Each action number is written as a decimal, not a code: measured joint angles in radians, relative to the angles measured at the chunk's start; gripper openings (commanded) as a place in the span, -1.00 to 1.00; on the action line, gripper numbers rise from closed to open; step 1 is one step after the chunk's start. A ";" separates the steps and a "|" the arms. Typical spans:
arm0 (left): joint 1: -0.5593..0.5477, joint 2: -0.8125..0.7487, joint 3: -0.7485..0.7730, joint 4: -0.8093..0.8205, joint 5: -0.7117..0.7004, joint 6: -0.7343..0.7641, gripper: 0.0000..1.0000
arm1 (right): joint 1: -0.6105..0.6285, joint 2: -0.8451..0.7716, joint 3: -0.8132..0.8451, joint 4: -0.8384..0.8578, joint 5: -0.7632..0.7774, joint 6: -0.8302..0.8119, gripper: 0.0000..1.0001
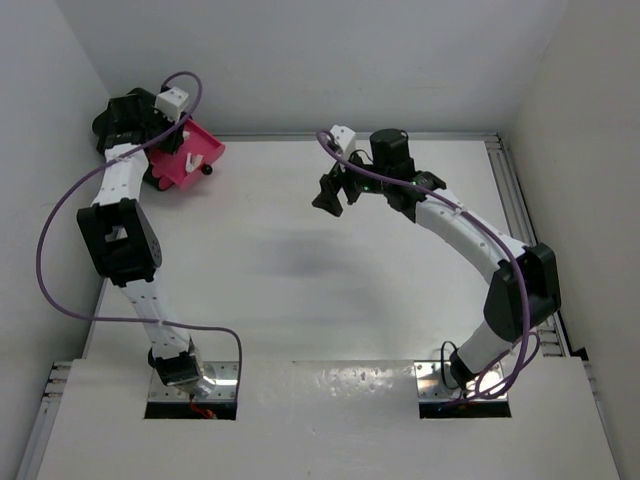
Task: Sort the stationery into containers
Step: Place the stationery into the container
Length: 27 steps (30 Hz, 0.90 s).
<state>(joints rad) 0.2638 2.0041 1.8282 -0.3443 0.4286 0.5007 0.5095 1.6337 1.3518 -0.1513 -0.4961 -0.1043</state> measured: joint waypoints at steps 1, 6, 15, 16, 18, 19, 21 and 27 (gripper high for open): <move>0.000 0.013 0.010 -0.001 -0.009 0.005 -0.70 | -0.003 0.000 -0.004 -0.002 0.001 0.000 0.67; 0.000 0.036 0.017 -0.003 -0.053 0.020 -0.55 | -0.008 0.000 -0.017 -0.013 0.010 0.000 0.67; 0.000 0.044 0.017 -0.013 -0.091 0.042 -0.02 | -0.010 0.000 -0.017 -0.016 0.017 0.000 0.67; 0.000 0.044 0.017 -0.014 -0.092 0.045 0.07 | -0.010 0.000 -0.017 -0.017 0.017 0.000 0.68; 0.000 0.044 0.017 -0.017 -0.092 0.047 0.33 | -0.010 0.000 -0.017 -0.020 0.017 0.000 0.68; 0.000 0.044 0.017 -0.018 -0.092 0.044 0.37 | -0.010 0.000 -0.017 -0.022 0.017 0.000 0.68; 0.001 0.043 0.017 -0.023 -0.093 0.043 0.44 | -0.010 0.000 -0.017 -0.025 0.017 0.000 0.68; 0.010 0.040 0.017 -0.029 -0.058 0.029 0.15 | -0.010 0.000 -0.017 -0.037 0.017 0.005 0.69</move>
<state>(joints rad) 0.2737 2.0438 1.8450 -0.3733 0.3710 0.5293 0.4995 1.6337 1.3346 -0.1879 -0.4793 -0.0994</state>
